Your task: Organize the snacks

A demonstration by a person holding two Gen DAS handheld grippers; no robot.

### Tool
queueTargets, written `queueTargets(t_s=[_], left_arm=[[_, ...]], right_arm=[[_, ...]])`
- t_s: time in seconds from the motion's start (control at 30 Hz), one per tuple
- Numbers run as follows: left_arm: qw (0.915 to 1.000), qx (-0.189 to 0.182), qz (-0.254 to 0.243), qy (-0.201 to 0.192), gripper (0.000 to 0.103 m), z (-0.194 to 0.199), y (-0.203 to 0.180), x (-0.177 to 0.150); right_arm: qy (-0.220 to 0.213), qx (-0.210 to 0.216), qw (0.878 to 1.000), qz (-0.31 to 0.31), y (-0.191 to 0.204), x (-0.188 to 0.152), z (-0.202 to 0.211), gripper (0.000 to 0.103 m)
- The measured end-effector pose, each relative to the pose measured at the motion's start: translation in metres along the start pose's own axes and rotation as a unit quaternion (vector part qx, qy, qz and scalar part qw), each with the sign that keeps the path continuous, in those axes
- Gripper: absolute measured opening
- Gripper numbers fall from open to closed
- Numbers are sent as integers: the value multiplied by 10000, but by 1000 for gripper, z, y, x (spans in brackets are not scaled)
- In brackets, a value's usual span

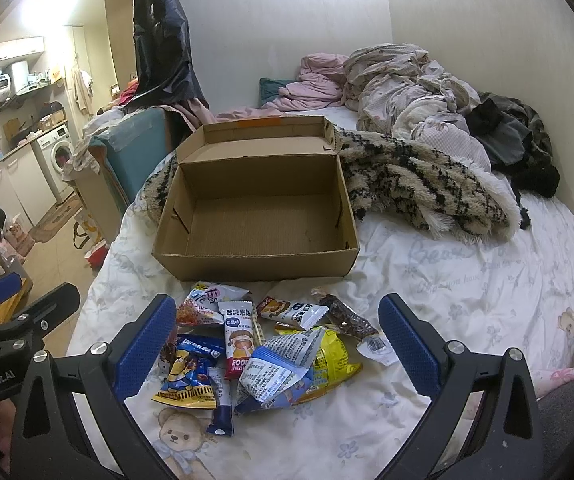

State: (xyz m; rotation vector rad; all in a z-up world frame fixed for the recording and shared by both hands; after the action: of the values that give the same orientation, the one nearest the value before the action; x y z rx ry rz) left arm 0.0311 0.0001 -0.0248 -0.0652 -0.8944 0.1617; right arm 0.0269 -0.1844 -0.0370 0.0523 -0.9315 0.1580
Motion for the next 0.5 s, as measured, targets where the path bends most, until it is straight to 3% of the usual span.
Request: queueTargets(t_s=[0.5], left_arm=[[10000, -1, 2, 3, 103, 0, 0, 0]], right_arm=[[9, 12, 10000, -17, -2, 0, -1, 103]])
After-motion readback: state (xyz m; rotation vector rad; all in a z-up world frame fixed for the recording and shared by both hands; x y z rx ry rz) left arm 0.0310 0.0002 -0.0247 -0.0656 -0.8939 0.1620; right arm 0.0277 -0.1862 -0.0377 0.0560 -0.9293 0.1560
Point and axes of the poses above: each gripper's, at about its wrist camera, not at the fingertips, and z roughly against the way its jaws point, y to its left, x to its top, the point moved 4 cm from there along -z, roughly the way its jaws point, and after that the axes turned 7 degrees about z, right-handed, at the moved point
